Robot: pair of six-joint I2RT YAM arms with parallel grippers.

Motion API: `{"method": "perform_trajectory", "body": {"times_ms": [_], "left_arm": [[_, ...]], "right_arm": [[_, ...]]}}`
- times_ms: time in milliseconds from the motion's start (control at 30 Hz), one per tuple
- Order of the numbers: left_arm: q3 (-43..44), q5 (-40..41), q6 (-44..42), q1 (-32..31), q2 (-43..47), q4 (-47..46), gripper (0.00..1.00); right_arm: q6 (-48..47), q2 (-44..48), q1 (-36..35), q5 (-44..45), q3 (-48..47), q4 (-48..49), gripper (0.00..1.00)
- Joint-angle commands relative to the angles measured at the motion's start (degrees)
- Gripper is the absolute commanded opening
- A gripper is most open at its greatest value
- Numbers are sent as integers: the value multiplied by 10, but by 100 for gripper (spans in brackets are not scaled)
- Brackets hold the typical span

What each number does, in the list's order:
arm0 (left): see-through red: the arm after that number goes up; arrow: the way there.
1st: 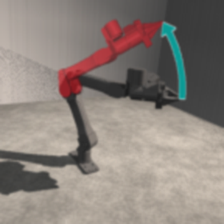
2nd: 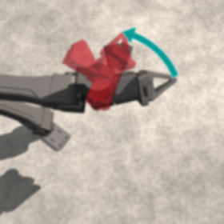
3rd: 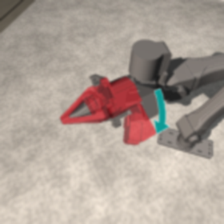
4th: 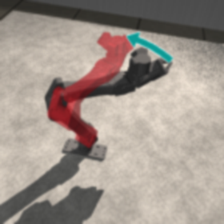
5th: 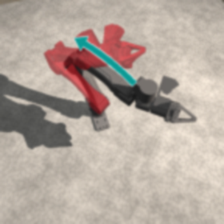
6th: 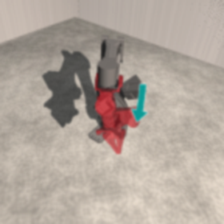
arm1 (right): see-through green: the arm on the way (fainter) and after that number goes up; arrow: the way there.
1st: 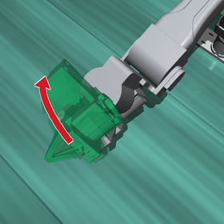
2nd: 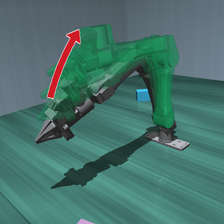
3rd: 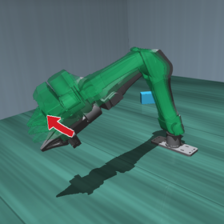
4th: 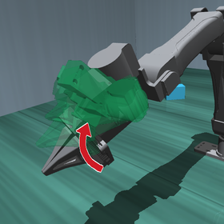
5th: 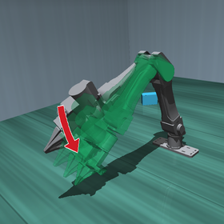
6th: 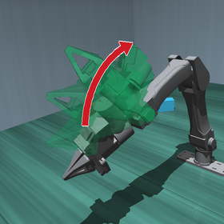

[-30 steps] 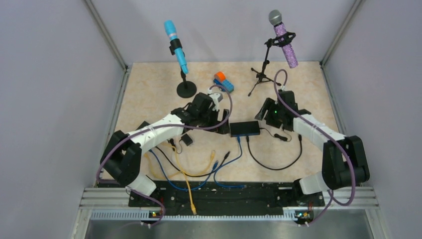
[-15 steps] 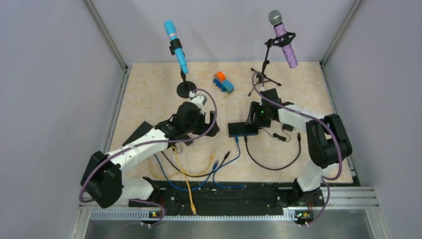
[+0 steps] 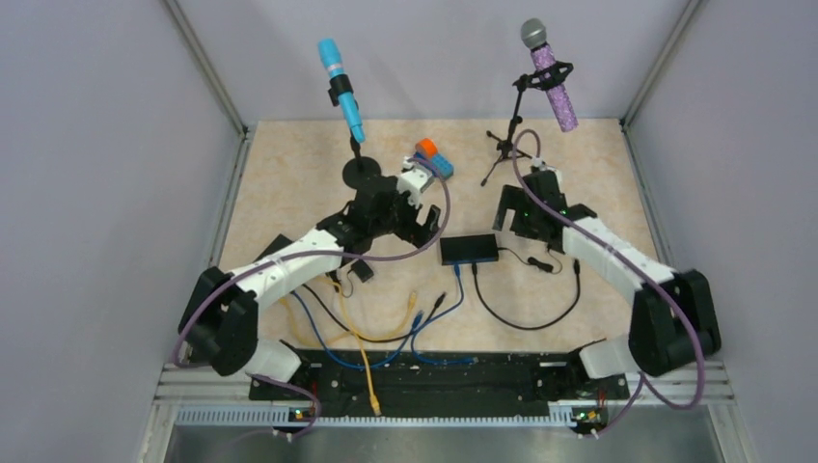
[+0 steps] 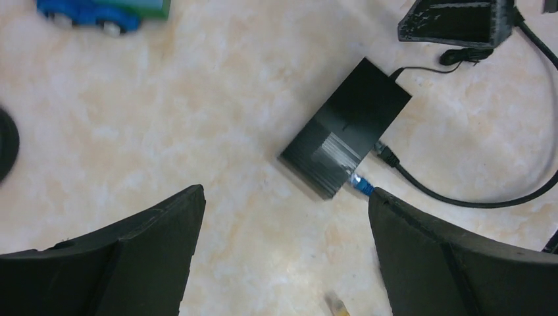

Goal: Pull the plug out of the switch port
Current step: Adjust the switch port at the center of the board.

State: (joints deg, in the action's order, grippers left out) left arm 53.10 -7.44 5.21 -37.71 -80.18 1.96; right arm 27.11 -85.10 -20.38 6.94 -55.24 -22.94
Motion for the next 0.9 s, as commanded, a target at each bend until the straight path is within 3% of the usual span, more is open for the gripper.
{"method": "perform_trajectory", "body": {"times_ms": [0, 100, 267, 400, 500, 767, 867], "left_arm": [[103, -133, -188, -2, -72, 18, 99], [195, -214, -276, -3, -155, 113, 98], [334, -227, -336, -16, -271, 222, 97], [379, -164, -399, -41, -326, 253, 97], [390, -168, -422, -46, -348, 258, 97], [448, -145, -448, -64, -407, 303, 95], [445, -145, -446, -64, -415, 307, 94]], "right_arm": [[112, 133, 10, 88, 68, -2, 99], [159, 193, 15, 67, 122, 12, 99], [283, 267, 16, 66, 196, 3, 99], [436, 329, 15, 66, 276, 18, 97], [478, 343, 15, 82, 288, -4, 97], [519, 329, 15, 106, 274, -51, 95], [527, 313, 15, 103, 268, -51, 90]]}}
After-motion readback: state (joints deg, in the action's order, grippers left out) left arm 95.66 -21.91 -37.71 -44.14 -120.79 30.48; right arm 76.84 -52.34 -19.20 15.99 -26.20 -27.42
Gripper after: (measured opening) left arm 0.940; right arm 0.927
